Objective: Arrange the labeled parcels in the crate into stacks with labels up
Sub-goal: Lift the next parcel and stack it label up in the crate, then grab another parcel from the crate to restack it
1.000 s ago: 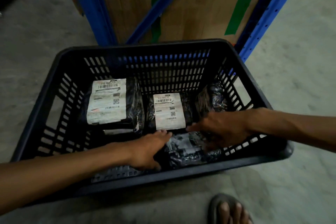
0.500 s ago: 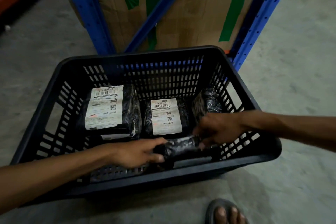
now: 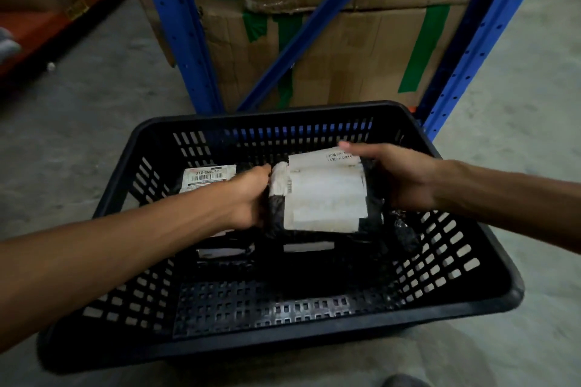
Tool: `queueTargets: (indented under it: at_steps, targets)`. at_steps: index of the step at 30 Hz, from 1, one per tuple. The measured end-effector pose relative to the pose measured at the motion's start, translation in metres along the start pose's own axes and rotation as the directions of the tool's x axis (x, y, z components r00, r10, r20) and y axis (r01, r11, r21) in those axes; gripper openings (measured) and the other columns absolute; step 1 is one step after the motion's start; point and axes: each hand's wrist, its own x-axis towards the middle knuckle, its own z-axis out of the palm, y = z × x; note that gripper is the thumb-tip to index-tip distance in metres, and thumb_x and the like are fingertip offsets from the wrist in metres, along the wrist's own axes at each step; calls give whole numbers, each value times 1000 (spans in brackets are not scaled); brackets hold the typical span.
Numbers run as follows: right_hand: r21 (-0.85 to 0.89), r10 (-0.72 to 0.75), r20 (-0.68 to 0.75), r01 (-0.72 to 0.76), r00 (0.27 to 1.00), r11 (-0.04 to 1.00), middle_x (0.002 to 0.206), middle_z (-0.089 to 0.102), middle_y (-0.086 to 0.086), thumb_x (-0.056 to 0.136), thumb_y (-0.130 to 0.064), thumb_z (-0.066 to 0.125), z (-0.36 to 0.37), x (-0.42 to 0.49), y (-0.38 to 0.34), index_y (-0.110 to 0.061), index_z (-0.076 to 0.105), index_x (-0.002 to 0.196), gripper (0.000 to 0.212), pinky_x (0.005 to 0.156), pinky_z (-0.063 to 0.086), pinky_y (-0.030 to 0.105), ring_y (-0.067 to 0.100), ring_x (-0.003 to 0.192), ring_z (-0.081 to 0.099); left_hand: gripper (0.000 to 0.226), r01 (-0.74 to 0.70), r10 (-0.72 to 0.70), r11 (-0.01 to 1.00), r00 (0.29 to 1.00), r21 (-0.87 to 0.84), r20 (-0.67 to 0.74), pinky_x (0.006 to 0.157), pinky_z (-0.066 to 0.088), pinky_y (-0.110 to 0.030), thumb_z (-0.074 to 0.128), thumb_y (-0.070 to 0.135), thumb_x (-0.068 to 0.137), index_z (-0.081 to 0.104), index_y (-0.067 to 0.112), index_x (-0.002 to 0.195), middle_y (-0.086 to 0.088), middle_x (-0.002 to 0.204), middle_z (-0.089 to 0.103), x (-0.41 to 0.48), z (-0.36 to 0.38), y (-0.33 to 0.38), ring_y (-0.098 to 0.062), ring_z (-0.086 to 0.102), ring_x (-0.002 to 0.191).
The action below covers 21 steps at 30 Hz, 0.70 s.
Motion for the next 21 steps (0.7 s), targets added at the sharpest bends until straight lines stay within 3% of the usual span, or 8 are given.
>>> queueTargets:
  at_steps: [3,6,7,10,13,16,21]
  targets:
    - [-26,-9,-148,5,989,1000,115,76,16,82,-10,74,7,26,5,-2,67,124,44,91,58,47,32,102,74,62,-137,170,965,976,224,-133,107,46,-41,46,59,93,59,13,133,-9,137,63,14,6,-4,-28,60,122]
    - [-83,-58,-257,37,965,996,106,76,19,86,5,68,9,54,16,7,67,118,31,80,60,49,31,84,75,67,-123,196,935,961,331,-194,79,49,-27,55,52,92,47,6,141,-9,132,59,28,13,-23,-23,60,108]
    - [-102,-69,-271,42,960,994,106,75,19,86,7,68,8,62,20,8,67,115,30,79,60,51,31,81,74,66,-119,188,942,961,314,-201,78,51,-27,54,48,94,46,4,141,-10,134,59,34,14,-30,-24,61,107]
    - [-167,-91,-313,39,945,985,114,73,21,84,6,71,6,84,34,3,67,111,27,82,60,51,32,88,73,59,-110,197,942,946,316,-256,96,47,-32,52,43,96,49,1,138,-15,138,58,51,15,-45,-31,58,123]
    - [-418,-191,-327,40,926,908,123,70,16,87,-3,71,8,100,51,-5,64,120,34,77,62,34,23,92,71,50,-115,249,918,912,380,-326,101,49,-35,54,29,98,49,2,139,-16,138,59,60,16,-51,-32,59,123]
    - [-574,-248,-348,4,904,819,133,64,10,90,-16,66,14,106,61,-16,48,141,54,100,54,38,28,118,63,59,-84,272,873,901,480,-337,111,43,-37,49,24,100,28,10,154,-12,152,47,64,22,-58,-31,50,134]
    - [-657,-272,-384,-54,882,752,139,59,11,93,-22,61,20,106,57,-16,41,146,58,104,50,35,29,124,58,63,-59,303,823,887,565,-348,114,38,-35,44,24,103,17,10,158,-12,158,38,65,25,-54,-31,42,141]
